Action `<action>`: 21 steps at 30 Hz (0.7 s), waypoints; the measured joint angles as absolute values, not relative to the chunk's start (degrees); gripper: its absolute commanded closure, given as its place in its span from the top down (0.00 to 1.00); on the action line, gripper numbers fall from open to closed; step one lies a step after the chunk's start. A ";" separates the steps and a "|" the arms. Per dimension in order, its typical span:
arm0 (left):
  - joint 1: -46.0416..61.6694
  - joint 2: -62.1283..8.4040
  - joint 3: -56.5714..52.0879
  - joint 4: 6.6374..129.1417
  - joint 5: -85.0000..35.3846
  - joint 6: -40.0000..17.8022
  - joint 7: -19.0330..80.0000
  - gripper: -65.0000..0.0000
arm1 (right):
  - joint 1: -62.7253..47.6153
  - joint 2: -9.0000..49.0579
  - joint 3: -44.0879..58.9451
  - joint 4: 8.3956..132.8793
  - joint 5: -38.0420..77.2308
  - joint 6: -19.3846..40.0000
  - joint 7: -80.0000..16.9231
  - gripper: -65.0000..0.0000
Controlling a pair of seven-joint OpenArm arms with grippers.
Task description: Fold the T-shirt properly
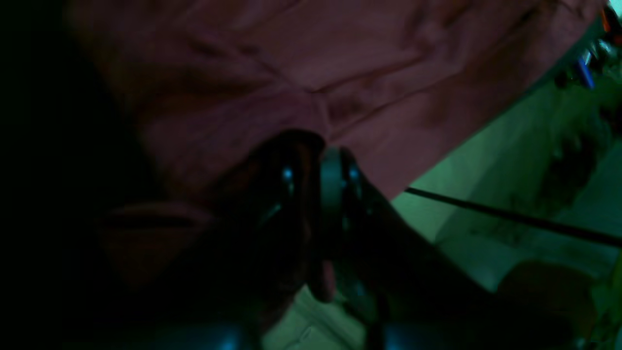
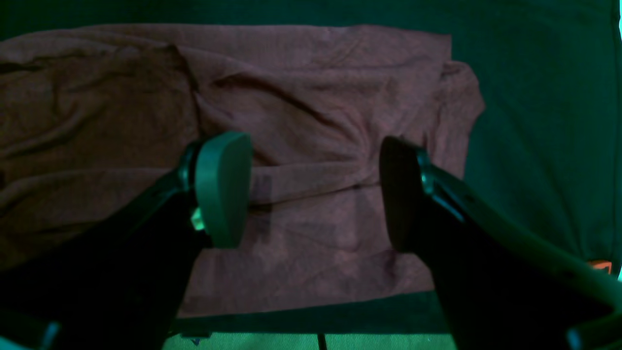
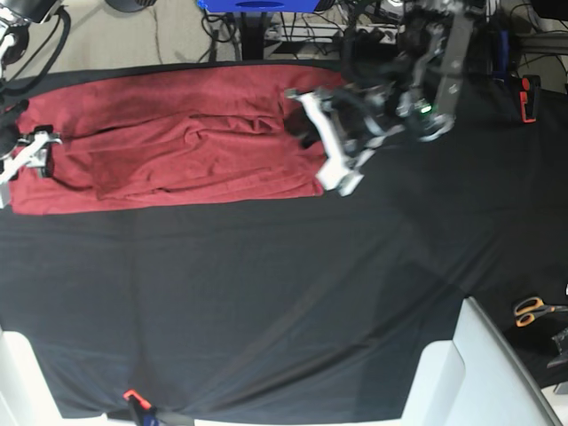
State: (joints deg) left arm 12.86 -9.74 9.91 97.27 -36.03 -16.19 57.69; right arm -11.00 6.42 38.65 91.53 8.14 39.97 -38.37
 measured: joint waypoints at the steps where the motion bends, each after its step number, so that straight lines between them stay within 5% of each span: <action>1: 12.23 -9.69 11.49 97.30 -36.07 -15.35 57.65 0.00 | -10.98 6.39 38.65 91.53 8.16 39.97 -38.37 0.59; 21: -1.41 -1.34 22.57 81.52 -35.81 -15.14 57.49 0.00 | -11.00 6.44 38.94 91.48 7.92 39.94 -38.39 0.59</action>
State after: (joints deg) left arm -1.41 -1.34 22.57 81.52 -35.81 -15.14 57.49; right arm -11.00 6.44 38.94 91.48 7.92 39.94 -38.39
